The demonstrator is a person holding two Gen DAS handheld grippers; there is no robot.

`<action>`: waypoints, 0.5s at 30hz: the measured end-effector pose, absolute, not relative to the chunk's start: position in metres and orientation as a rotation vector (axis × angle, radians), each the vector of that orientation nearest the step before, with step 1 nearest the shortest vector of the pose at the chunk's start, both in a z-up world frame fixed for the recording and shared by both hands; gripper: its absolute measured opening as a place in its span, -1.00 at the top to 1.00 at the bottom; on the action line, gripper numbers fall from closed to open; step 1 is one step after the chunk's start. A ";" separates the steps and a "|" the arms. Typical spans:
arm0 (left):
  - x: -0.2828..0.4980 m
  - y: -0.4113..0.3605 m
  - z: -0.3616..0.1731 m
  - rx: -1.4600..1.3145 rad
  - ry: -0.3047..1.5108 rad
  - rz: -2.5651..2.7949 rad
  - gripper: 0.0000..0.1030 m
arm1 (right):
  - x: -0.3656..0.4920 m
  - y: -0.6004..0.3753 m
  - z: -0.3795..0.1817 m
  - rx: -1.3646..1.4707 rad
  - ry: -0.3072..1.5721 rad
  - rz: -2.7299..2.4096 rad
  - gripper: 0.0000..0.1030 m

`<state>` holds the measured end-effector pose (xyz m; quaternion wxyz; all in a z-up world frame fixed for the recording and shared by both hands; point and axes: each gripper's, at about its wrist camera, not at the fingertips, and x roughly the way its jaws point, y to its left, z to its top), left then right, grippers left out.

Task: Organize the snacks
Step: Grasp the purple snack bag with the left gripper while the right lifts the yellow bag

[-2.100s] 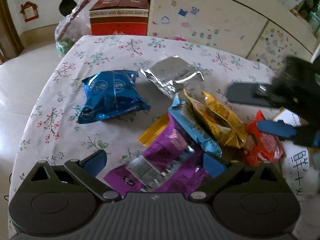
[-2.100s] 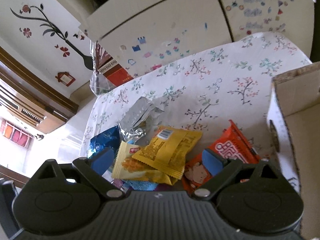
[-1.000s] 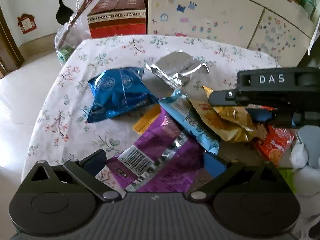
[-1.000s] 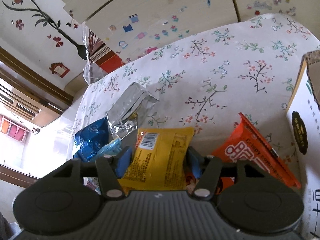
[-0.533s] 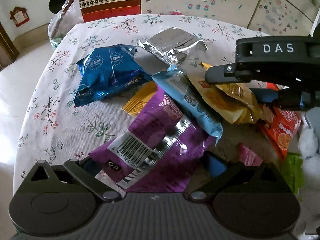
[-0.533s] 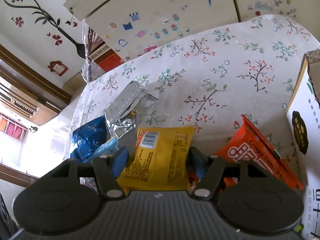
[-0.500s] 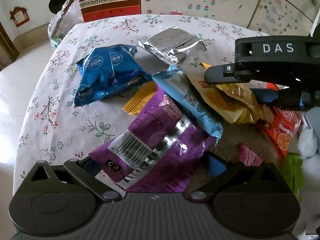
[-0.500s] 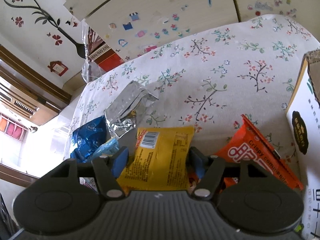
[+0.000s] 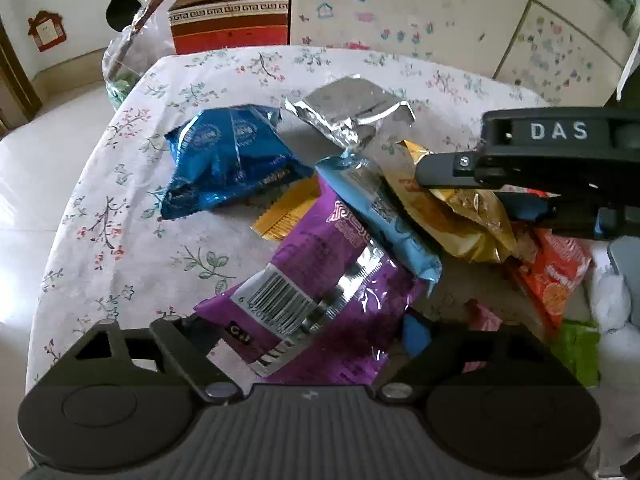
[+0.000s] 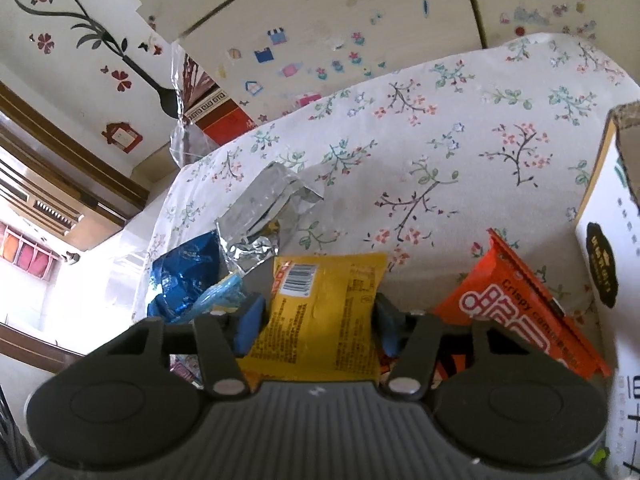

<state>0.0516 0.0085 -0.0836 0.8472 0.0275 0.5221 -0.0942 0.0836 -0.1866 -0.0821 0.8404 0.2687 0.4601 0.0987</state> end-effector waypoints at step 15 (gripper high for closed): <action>0.009 0.016 -0.039 -0.017 0.991 -0.176 -0.47 | 0.015 -0.192 -0.004 0.522 0.833 0.266 -0.10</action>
